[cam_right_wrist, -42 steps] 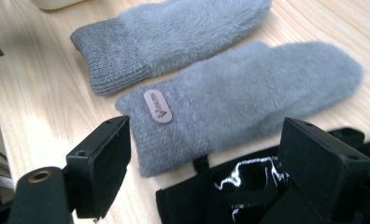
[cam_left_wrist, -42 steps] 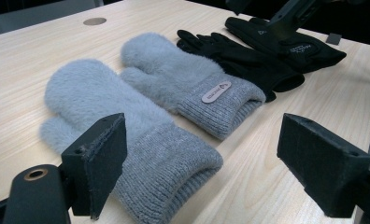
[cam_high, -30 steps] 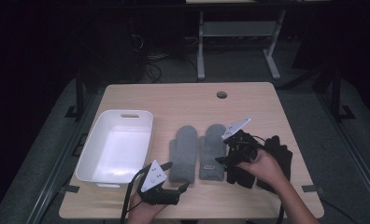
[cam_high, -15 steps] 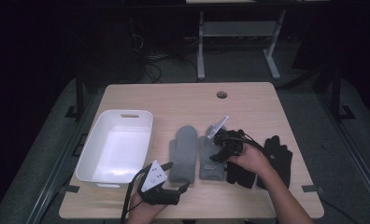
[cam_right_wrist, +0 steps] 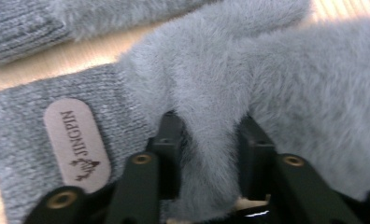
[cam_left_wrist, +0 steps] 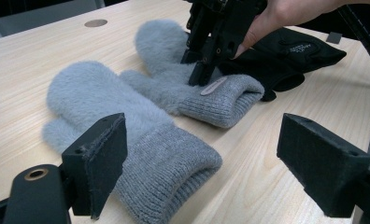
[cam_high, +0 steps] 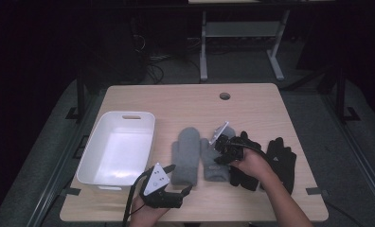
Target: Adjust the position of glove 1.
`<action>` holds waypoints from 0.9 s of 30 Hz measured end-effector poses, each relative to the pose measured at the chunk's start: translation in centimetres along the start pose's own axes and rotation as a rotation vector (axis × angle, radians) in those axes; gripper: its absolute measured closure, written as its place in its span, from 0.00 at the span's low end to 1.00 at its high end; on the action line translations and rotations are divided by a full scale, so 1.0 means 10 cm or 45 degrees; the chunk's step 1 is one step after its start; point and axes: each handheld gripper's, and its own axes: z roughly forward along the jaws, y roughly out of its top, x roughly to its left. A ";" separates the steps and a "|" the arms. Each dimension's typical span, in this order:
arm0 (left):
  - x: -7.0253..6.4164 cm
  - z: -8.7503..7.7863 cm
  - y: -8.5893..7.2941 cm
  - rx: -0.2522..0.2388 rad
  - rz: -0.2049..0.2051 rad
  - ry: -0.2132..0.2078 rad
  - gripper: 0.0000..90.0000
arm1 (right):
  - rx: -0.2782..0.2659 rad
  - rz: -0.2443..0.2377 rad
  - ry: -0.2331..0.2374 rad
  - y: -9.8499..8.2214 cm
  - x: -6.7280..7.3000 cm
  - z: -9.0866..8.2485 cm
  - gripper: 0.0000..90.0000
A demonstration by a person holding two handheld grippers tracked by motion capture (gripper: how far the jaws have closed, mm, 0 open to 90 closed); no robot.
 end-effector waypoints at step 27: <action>0.07 -0.13 0.04 -0.040 -0.035 0.037 0.18 | -0.227 0.104 0.007 -0.04 0.06 -0.65 0.91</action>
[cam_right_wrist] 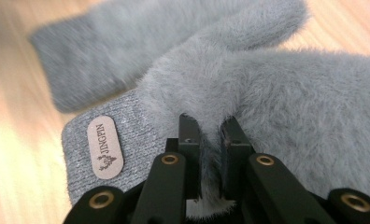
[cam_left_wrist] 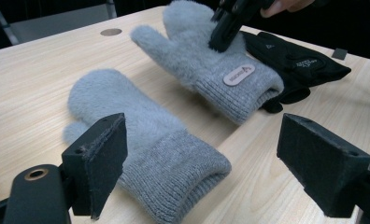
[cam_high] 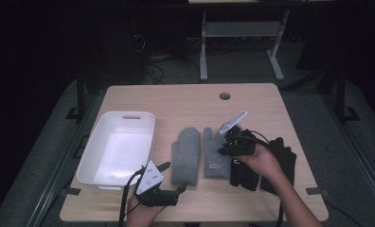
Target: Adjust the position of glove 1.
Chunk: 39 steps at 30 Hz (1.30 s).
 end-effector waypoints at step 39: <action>0.03 -0.06 0.00 -0.016 -0.029 0.000 0.18 | -0.021 -0.032 0.201 0.74 0.35 0.49 0.89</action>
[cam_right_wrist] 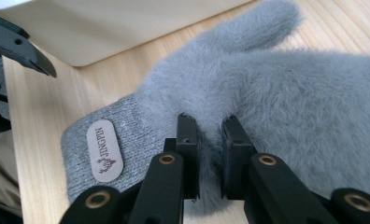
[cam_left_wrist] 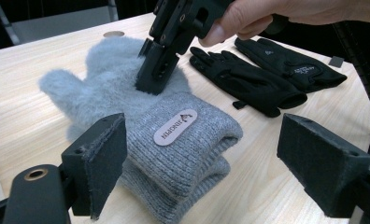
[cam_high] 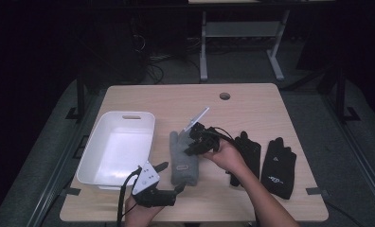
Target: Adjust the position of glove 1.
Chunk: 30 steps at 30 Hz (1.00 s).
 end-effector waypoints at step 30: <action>0.06 0.20 0.11 0.098 -0.126 0.037 0.22 | -0.142 0.372 -0.045 -0.31 -0.65 -0.07 0.27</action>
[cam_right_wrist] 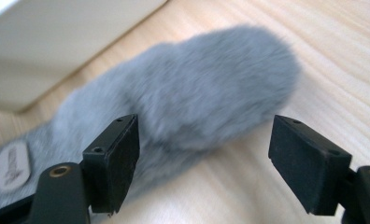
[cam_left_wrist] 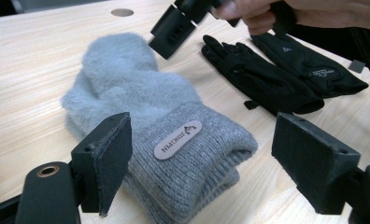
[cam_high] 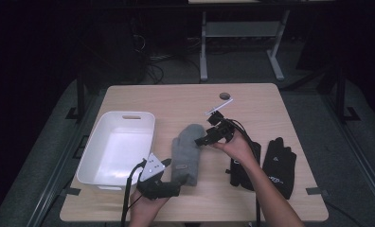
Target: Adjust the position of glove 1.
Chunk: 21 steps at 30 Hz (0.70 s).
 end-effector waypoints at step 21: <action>0.05 0.08 0.02 0.050 0.000 -0.002 0.22 | 0.068 0.235 0.123 0.13 -0.36 0.60 0.36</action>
